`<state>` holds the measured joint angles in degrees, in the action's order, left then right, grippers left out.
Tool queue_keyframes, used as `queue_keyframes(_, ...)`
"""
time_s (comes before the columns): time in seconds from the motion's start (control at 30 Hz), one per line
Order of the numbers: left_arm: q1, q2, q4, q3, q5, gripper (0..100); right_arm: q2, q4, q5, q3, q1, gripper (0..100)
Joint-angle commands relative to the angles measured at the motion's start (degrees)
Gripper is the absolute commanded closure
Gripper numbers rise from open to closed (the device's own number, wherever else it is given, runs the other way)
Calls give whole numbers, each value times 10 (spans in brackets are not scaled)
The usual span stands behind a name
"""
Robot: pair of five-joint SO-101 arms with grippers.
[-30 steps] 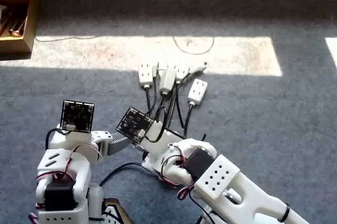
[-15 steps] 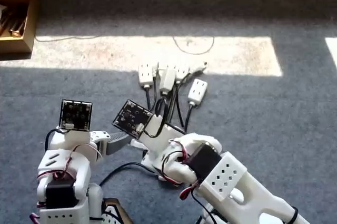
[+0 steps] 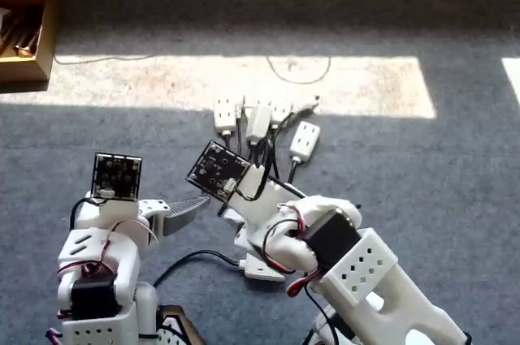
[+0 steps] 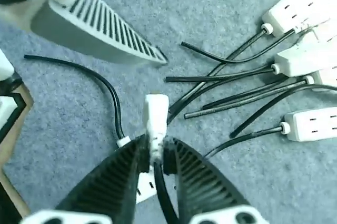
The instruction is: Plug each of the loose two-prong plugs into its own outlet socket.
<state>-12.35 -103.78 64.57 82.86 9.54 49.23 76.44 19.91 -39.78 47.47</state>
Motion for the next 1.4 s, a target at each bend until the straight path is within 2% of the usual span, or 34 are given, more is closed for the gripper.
queue_keyframes(0.0,-41,-6,-25,-2,-33,473,11,55,29,35,-35,992)
queue_keyframes(0.13,-44,-6,-28,3,-37,473,-11,127,29,44,-36,992)
queue_keyframes(0.27,-44,-6,-37,17,-37,473,-102,205,26,109,-36,992)
queue_keyframes(0.37,-44,-6,-57,41,-38,473,-177,242,-11,183,-36,992)
queue_keyframes(0.53,-56,-6,-62,50,-38,473,-247,244,-80,245,-35,992)
queue_keyframes(0.67,-104,-6,-66,60,-39,473,-275,244,-162,238,-38,992)
queue_keyframes(0.83,-133,-6,-149,133,-37,473,-286,247,-167,218,-35,993)
queue_keyframes(0.93,-136,-6,-176,143,-36,473,-287,247,-171,187,-35,993)
queue_keyframes(1.23,-132,-6,-176,143,-36,473,-283,235,-275,140,34,992)
queue_keyframes(1.37,-132,-6,-176,143,-36,473,-284,224,-345,138,47,992)
